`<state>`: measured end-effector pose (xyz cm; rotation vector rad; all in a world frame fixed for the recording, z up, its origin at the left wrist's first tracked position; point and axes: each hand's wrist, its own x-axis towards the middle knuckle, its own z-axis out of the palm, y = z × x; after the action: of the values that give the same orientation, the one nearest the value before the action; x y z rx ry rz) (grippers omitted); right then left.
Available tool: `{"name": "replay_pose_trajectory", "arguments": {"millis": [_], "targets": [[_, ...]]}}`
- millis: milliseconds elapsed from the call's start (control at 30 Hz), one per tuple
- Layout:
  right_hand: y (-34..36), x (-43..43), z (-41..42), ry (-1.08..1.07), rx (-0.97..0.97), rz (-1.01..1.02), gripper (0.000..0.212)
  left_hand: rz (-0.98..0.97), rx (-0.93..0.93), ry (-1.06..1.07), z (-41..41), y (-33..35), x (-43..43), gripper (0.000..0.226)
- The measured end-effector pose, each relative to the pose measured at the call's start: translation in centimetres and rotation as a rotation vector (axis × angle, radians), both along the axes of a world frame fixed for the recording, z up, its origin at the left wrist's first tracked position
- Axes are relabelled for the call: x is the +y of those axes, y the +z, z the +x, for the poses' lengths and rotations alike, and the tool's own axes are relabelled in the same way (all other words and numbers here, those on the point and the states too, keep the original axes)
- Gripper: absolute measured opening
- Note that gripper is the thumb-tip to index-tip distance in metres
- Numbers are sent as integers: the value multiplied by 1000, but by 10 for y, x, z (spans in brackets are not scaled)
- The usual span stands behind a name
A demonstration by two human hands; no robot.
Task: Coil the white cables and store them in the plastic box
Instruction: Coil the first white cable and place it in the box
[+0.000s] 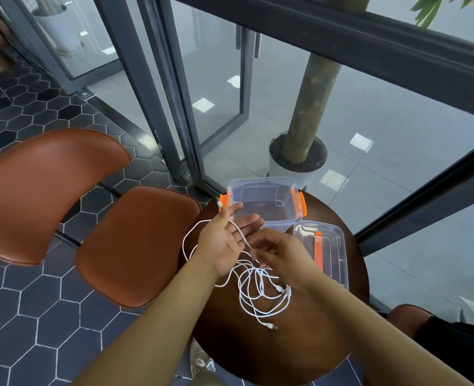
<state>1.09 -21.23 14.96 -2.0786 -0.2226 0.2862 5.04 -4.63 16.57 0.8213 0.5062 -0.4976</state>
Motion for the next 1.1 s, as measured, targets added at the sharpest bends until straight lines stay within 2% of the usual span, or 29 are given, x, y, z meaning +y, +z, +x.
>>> {"name": "replay_pose_trajectory", "arguments": {"millis": [100, 200, 267, 333, 433, 567, 667, 700, 767, 800, 867, 1000, 1100], "targets": [[1, 1, -1, 86, -56, -165, 7, -61, -24, 30, -1, 4, 5, 45], [-4, -5, -3, 255, -104, -348, 22, -112, -39, 22, 3, 11, 15, 44], [-6, -15, 4, 372, -51, -501, 21, -96, -47, -51, 4, 14, 22, 43], [-3, -25, 21, 414, 0, -611, 25, -31, -60, -152, 1, 18, 26, 43], [14, -28, 49, 347, 27, -702, 31, 88, -97, -319, -2, 23, 27, 44], [38, -15, 80, 259, 38, -738, 26, 407, -187, -603, -4, 30, 24, 41], [49, -1, 94, 218, 62, -620, 29, 567, -208, -751, -4, 36, 23, 39], [50, 3, 94, 177, 122, -518, 30, 595, -205, -755, -3, 36, 23, 38], [54, 8, 90, 40, 325, -182, 31, 606, -184, -680, -2, 34, 23, 36], [55, 10, 87, -30, 417, -17, 30, 592, -176, -616, -2, 32, 23, 36], [54, 12, 80, -113, 524, 189, 29, 526, -176, -505, -5, 27, 25, 37], [48, 17, 69, -261, 686, 495, 22, 361, -195, -407, -12, 16, 27, 40], [46, 20, 60, -298, 725, 609, 20, 377, -187, -369, -11, 13, 24, 38]]}}
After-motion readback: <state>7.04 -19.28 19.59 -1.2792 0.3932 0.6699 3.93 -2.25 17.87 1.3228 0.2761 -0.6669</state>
